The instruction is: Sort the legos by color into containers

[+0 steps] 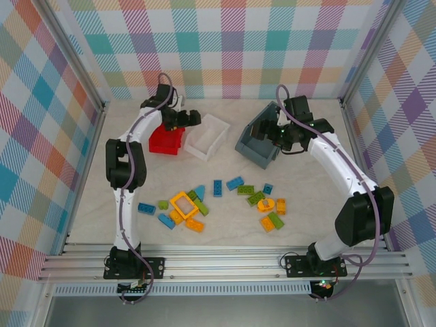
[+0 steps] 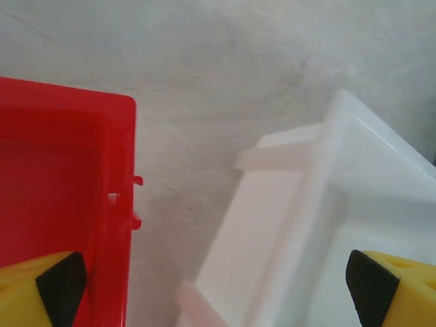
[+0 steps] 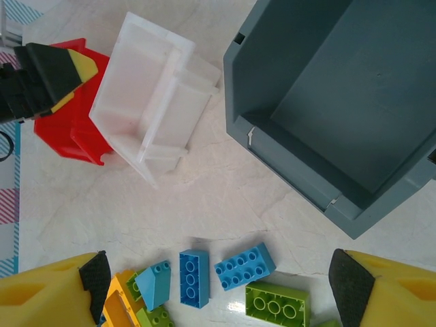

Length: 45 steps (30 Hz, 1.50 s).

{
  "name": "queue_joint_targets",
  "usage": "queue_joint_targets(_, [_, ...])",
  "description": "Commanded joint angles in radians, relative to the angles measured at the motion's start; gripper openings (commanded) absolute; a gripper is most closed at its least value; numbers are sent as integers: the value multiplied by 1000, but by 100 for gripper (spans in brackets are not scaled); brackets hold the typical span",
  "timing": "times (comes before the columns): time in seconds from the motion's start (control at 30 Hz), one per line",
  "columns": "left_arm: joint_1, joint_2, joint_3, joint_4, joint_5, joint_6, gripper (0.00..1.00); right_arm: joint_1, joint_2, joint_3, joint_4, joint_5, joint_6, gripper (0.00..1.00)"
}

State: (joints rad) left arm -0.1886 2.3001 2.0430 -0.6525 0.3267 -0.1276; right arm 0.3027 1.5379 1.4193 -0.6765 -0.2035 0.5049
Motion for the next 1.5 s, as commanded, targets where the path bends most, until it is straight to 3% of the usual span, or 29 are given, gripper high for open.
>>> queue_joint_targets(0.0, [-36,-11,8,-20,28,46,99,3,-45,-15,-13,-18,-12,85])
queue_joint_targets(0.13, [-55,15,45,-63,-2,47,86,2,-50,-19,-30,-1,-11,83])
queue_joint_targets(0.27, [-67,16,39,-70,-29,26,67,-7,-54,-19,-71,93,-10,83])
queue_joint_targets(0.4, [-91,5,22,-78,-61,-3,59,-69,-26,-17,-106,156,-16,82])
queue_joint_targets(0.67, [-132,-36,-75,-22,-119,-165,38,-150,164,88,-169,187,-102,79])
queue_joint_targets(0.83, [-152,-76,-135,17,-186,-297,19,-162,284,181,-184,210,-141,76])
queue_joint_targets(1.0, [-177,-93,-156,50,-204,-320,17,-162,419,317,-235,244,-213,67])
queue_joint_targets(1.17, [-176,-85,-132,0,-224,-286,17,-159,517,401,-291,272,-316,38])
queue_joint_targets(1.3, [-176,-88,-115,-44,-261,-258,17,-154,508,362,-273,337,-382,22])
queue_joint_targets(1.47, [-176,-97,-121,-50,-260,-242,21,-152,483,333,-237,366,-451,12])
